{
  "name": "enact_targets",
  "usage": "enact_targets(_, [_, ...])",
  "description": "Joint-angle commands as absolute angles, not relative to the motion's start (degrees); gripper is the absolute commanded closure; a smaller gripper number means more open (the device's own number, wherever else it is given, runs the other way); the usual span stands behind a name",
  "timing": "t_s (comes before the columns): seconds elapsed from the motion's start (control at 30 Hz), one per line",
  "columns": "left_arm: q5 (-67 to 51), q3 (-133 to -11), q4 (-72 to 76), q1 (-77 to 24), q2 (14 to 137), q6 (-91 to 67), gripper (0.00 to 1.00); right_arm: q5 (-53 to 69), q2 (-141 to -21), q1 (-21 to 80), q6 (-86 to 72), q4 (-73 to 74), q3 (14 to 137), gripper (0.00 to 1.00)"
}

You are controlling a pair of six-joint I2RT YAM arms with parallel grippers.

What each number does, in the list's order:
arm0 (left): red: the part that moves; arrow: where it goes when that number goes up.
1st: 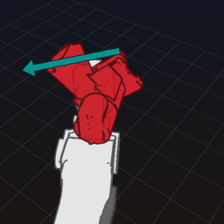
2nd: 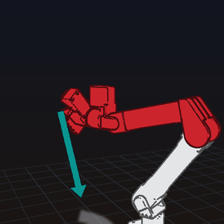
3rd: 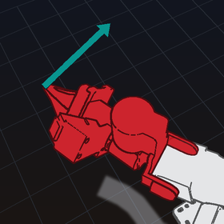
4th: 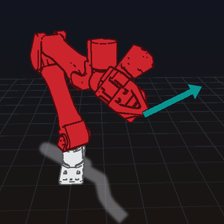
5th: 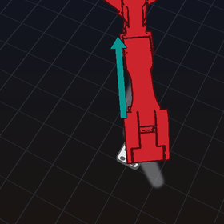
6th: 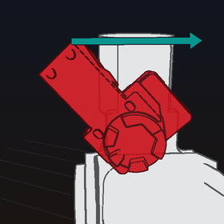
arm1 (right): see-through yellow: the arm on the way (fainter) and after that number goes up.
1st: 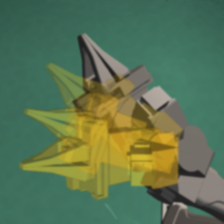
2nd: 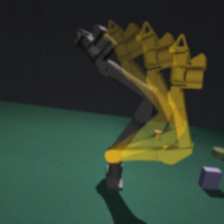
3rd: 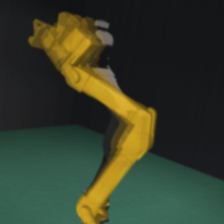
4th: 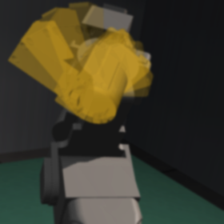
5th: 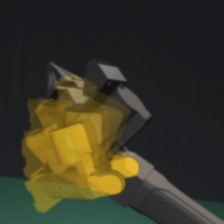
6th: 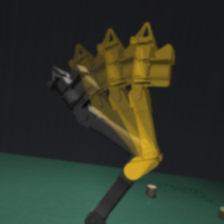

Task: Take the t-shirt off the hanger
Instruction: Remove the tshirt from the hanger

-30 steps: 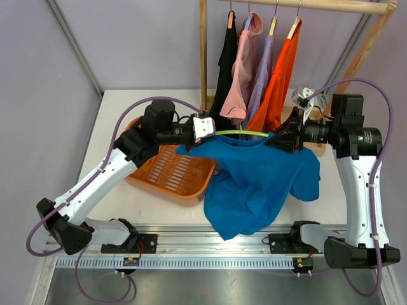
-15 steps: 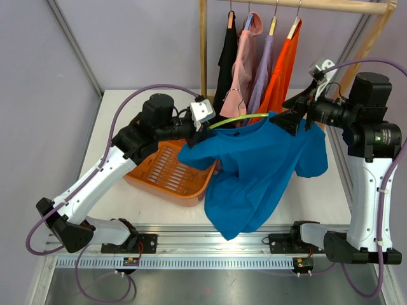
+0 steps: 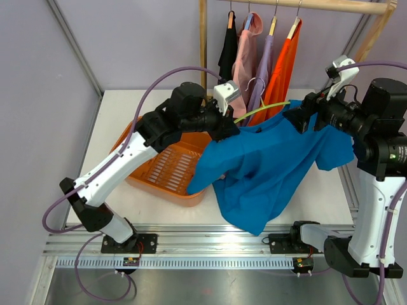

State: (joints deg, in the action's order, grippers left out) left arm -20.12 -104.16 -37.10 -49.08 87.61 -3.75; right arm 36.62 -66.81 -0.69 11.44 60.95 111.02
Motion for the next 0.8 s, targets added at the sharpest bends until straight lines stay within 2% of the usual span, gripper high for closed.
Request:
enact_targets(0.0, [-14.34,-107.49,-30.85,-49.39,88.15,-11.42,1.00,30.50,-66.18,-0.35,9.32,61.78,113.55,0.24])
enact_targets(0.23, [-10.72,-107.58,-31.73,-50.36,87.37,-12.65,1.00,28.39,-65.39,-0.35,9.23,61.17,111.71,0.24])
enact_targets(0.37, [-10.37,-108.19,-31.03,-51.50,87.10,-14.58,1.00,27.25,-68.11,-0.26,4.24,64.51,107.34,0.29])
enact_targets(0.53, [-9.85,-108.55,-30.50,-52.65,87.10,-16.43,1.00,24.53,-66.62,-0.35,-1.91,55.93,100.91,0.31])
enact_targets(0.77, [-9.32,-107.05,-28.21,-53.44,86.31,-18.72,1.00,17.59,-67.32,3.69,-4.22,51.95,100.19,0.38])
